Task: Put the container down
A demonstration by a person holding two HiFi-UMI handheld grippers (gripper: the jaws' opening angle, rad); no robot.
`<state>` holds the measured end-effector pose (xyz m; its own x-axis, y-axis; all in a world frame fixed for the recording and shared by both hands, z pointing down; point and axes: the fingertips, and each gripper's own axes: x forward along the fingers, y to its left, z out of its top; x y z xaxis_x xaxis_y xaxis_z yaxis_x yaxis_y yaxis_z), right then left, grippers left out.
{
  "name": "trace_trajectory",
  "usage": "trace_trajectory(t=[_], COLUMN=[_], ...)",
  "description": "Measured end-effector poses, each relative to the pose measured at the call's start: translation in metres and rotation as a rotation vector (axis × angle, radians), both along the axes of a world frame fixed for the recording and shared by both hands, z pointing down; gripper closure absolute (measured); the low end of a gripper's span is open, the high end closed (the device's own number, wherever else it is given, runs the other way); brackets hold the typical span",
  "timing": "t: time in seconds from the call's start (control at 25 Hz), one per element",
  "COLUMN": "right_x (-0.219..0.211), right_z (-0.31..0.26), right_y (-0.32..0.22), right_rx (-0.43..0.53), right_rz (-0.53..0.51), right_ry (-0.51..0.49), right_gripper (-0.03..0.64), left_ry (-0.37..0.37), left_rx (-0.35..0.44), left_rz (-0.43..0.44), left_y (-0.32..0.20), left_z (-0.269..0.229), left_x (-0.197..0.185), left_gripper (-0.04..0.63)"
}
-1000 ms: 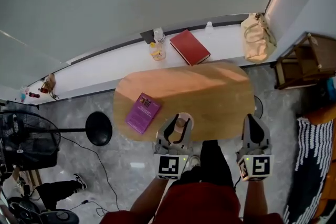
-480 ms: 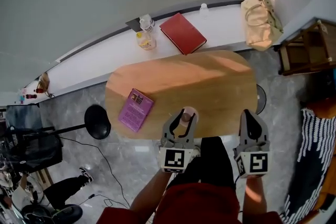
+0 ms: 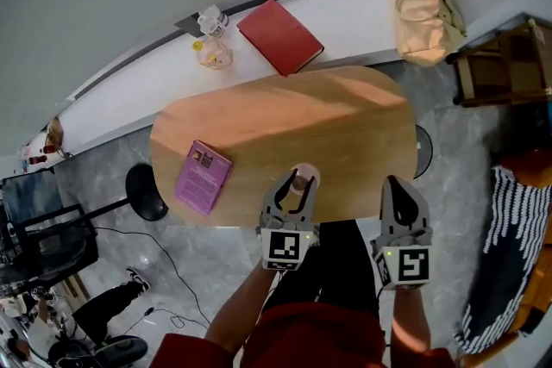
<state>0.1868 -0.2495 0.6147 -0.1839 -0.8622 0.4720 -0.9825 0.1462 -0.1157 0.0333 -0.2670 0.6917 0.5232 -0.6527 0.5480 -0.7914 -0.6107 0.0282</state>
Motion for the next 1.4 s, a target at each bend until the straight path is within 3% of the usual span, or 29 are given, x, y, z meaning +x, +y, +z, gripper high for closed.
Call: trace_trajectory(t=[0.44, 0.8, 1.4], right_x=[0.009, 0.015, 0.025], right_z=[0.053, 0.081, 0.098], right_y=[-0.01, -0.017, -0.031], right_rx=[-0.089, -0.13, -0.157], right_rz=[-0.028, -0.051, -0.068], right_ry=[0.002, 0.004, 0.004], right_gripper=[0.621, 0.621, 0.621], left_ry=[-0.044, -0.088, -0.147], left_rx=[-0.086, -0.11, -0.166], left_rz=[0.02, 0.023, 0.022], left_y=[-0.009, -0.019, -0.021], left_z=[0.088, 0.145, 0.192], left_x=[0.018, 0.027, 0.034], left_gripper=[0.448, 0.448, 0.448])
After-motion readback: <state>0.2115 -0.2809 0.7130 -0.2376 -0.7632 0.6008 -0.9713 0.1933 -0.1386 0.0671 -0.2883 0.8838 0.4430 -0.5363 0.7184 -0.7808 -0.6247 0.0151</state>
